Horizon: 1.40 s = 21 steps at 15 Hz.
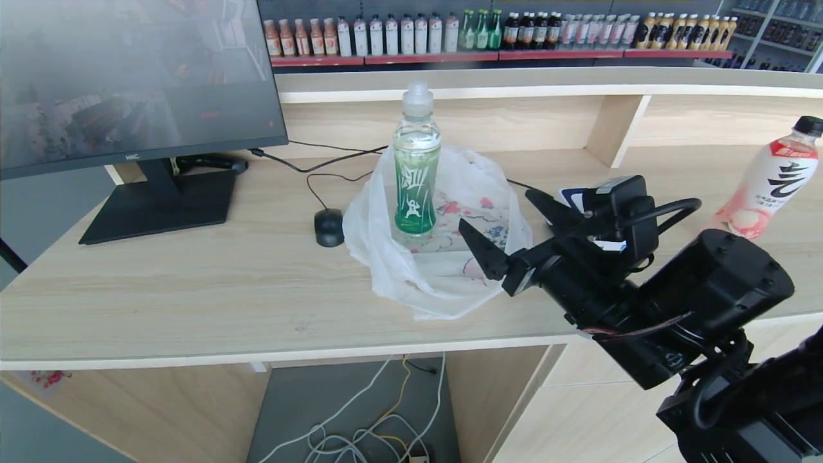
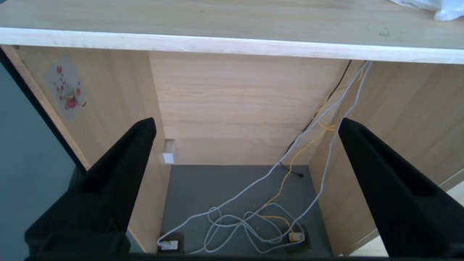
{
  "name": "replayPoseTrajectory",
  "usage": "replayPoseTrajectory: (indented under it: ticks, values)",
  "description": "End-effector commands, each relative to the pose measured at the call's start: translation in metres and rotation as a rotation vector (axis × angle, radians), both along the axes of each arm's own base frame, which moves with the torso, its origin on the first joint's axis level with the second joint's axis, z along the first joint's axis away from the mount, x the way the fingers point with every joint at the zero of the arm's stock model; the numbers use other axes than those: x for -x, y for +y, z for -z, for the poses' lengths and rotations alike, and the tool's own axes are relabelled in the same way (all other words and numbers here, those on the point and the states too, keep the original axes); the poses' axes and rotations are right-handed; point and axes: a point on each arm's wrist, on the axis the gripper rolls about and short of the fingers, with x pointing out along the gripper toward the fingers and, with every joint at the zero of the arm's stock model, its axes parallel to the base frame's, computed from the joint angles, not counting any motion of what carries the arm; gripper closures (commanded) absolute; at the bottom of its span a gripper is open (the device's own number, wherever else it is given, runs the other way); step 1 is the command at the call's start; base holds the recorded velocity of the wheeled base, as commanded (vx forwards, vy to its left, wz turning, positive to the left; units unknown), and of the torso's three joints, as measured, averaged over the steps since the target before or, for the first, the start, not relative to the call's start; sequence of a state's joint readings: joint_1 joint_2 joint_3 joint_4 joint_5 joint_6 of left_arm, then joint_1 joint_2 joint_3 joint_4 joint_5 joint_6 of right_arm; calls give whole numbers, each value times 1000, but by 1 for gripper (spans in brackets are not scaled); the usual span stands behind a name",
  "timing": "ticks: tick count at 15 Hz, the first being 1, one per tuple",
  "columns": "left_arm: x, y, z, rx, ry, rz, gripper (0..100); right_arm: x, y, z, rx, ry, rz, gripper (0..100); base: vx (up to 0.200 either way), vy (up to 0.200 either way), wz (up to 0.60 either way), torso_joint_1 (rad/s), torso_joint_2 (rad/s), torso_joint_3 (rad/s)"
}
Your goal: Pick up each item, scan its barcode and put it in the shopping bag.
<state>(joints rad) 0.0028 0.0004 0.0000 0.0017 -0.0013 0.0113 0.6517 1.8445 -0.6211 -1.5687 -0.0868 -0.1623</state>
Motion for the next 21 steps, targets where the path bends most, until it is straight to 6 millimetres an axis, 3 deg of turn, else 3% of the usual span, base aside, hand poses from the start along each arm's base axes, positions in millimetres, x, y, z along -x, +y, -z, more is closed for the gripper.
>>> replayPoseTrajectory:
  ticks: [1, 4, 21]
  values:
    - [0, 0, 0, -1, -1, 0, 0, 5, -3, -5, -13, -8, -2, 0, 0, 0, 0, 0, 0, 0]
    - [0, 0, 0, 1, -1, 0, 0, 3, -5, -7, -29, -7, 1, 0, 0, 0, 0, 0, 0, 0]
    - [0, 0, 0, 11, -1, -2, 0, 19, -18, -15, -52, -11, 37, 0, 0, -200, 0, 2, -1, 1]
